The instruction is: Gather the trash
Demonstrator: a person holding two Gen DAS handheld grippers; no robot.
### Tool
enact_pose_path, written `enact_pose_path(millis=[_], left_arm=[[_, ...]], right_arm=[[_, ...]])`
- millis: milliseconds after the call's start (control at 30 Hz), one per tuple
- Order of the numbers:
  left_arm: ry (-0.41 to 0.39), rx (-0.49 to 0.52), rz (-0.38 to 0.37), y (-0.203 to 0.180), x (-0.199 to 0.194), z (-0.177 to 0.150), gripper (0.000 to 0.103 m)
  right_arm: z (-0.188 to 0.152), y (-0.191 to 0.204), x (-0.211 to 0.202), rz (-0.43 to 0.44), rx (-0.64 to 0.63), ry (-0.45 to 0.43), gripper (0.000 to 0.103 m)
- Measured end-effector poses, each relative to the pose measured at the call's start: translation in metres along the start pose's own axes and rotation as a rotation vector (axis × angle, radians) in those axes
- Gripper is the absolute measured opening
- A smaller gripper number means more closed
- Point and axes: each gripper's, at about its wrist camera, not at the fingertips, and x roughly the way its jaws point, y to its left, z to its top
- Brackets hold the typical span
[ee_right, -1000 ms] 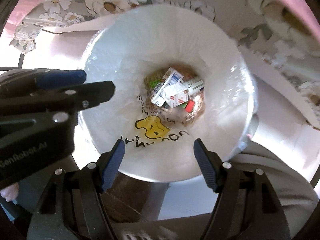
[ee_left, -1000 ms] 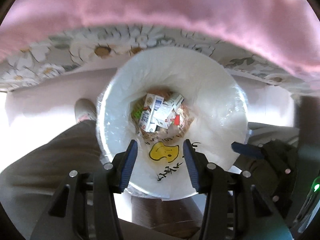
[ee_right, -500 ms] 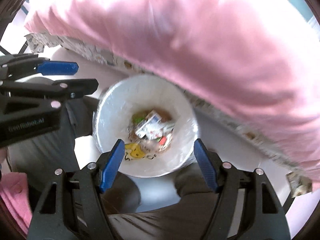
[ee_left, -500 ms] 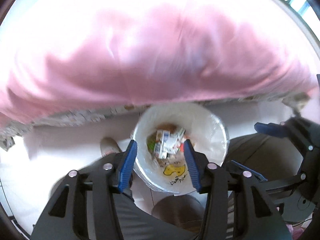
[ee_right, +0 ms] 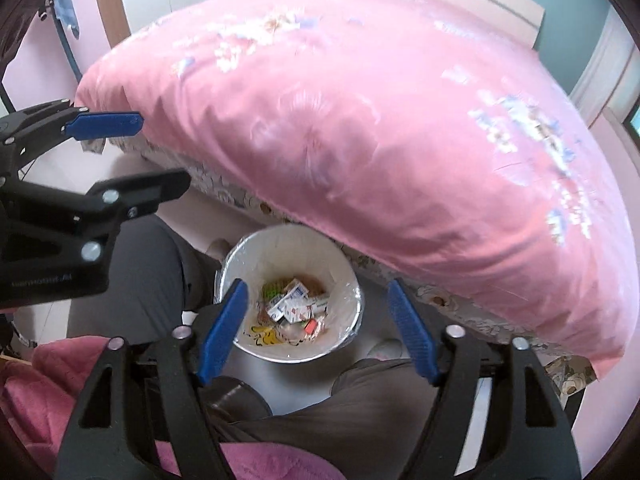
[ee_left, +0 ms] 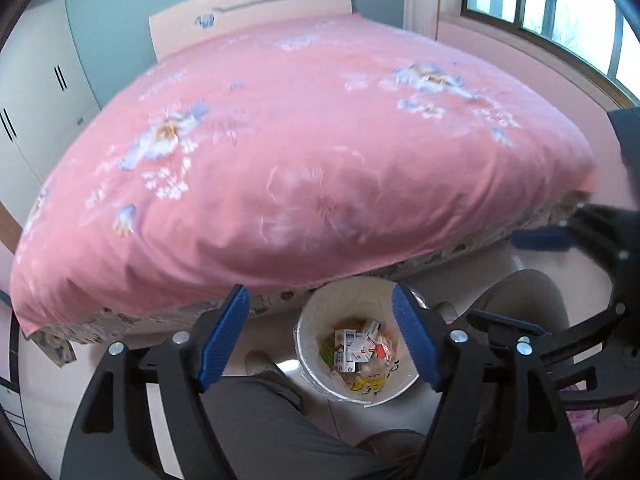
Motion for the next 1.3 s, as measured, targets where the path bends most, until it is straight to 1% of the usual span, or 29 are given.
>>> enact_pose_path(millis=[100, 200, 300, 500, 667, 733, 867, 1067, 1200, 1300], left_arm=[[-0.020, 0.006, 0.006, -0.003, -0.018, -0.006, 0.083], [-0.039, 0.012, 0.026, -0.004, -0.033, -0.013, 0.085], [-0.073, 0.022, 0.065, -0.008, -0.051, -0.021, 0.089], [-0.106, 0.020, 0.077, -0.017, -0.068, -0.032, 0.090], [-0.150, 0.020, 0.090, -0.023, -0.081, -0.038, 0.091], [-0.157, 0.023, 0.093, -0.026, -0.083, -0.040, 0.091], [-0.162, 0.018, 0.085, -0.028, -0.084, -0.042, 0.091], [-0.149, 0.037, 0.075, -0.037, -0.079, -0.049, 0.091], [-0.126, 0.036, 0.054, -0.039, -0.072, -0.051, 0.091], [-0.108, 0.025, 0.053, -0.037, -0.068, -0.053, 0.091]], right_arm=[[-0.008, 0.007, -0.018, -0.005, 0.014, -0.041, 0.076], [-0.015, 0.011, -0.033, -0.024, 0.034, -0.078, 0.079], [-0.024, 0.013, -0.049, -0.057, 0.061, -0.115, 0.081], [-0.040, 0.013, -0.069, -0.115, 0.126, -0.180, 0.081], [-0.050, 0.015, -0.089, -0.197, 0.168, -0.260, 0.084], [-0.053, 0.014, -0.092, -0.204, 0.183, -0.273, 0.084], [-0.059, 0.014, -0.093, -0.191, 0.205, -0.271, 0.085], [-0.067, 0.015, -0.087, -0.186, 0.218, -0.254, 0.085], [-0.069, 0.014, -0.081, -0.175, 0.231, -0.234, 0.085], [-0.070, 0.013, -0.077, -0.165, 0.241, -0.224, 0.085]])
